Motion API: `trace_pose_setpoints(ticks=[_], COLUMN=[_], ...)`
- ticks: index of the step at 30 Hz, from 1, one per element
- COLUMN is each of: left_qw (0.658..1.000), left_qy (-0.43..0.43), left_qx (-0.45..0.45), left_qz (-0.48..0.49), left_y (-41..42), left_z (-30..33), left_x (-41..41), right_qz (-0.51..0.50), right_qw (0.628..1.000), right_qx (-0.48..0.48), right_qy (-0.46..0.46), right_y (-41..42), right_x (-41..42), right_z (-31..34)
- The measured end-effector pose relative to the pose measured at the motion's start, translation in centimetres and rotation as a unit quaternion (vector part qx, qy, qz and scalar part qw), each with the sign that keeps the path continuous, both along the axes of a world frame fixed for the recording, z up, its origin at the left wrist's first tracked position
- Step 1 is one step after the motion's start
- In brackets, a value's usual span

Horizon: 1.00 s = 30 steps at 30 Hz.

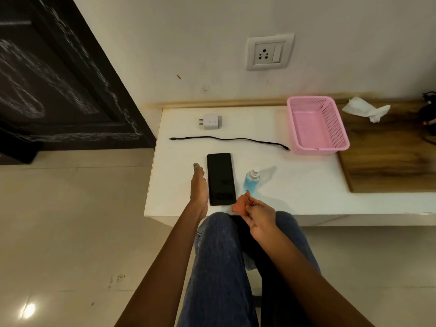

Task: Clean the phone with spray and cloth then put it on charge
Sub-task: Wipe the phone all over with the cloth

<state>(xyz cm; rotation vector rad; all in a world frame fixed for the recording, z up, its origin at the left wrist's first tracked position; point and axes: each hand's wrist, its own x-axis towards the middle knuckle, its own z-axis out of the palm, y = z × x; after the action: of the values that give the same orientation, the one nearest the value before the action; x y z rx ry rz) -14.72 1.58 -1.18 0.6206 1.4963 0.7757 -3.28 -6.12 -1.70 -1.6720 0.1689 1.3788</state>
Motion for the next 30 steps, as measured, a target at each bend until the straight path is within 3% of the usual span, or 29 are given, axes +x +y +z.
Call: trace_pose_setpoints(ticks=[3, 7, 13, 19, 23, 26, 30], left_qw=[0.999, 0.999, 0.978, 0.992, 0.991, 0.98, 0.964], left_qy=[0.028, -0.02, -0.124, -0.03, 0.022, 0.075, 0.101], left_qx=[0.03, 0.03, -0.07, -0.029, -0.023, -0.014, -0.012], left_qz=[0.021, -0.012, -0.151, -0.117, -0.131, -0.185, -0.245], left_y=[-1.8, -5.4, -8.3, -6.9, -5.8, -4.9, -4.0], left_z=[1.1, 2.6, 3.3, 2.9, 1.6, 0.8, -0.1], left_x=[0.4, 1.8, 3.3, 6.9, 10.3, 12.3, 13.8], right_qz=[0.008, 0.04, 0.118, 0.233, 0.183, 0.179, 0.205], right_qw=[0.999, 0.991, 0.982, 0.945, 0.934, 0.926, 0.931], right_qx=[0.022, 0.092, 0.146, 0.132, 0.097, 0.094, 0.097], right_qy=[0.036, 0.094, 0.004, -0.188, -0.293, -0.32, -0.288], right_y=[-1.1, -3.0, -4.0, -3.0, -1.1, 0.4, 1.8], right_x=[0.5, 1.5, 4.8, 9.1, 10.8, 11.8, 12.9], right_z=[1.0, 2.6, 4.0, 3.5, 1.5, 0.1, -1.1])
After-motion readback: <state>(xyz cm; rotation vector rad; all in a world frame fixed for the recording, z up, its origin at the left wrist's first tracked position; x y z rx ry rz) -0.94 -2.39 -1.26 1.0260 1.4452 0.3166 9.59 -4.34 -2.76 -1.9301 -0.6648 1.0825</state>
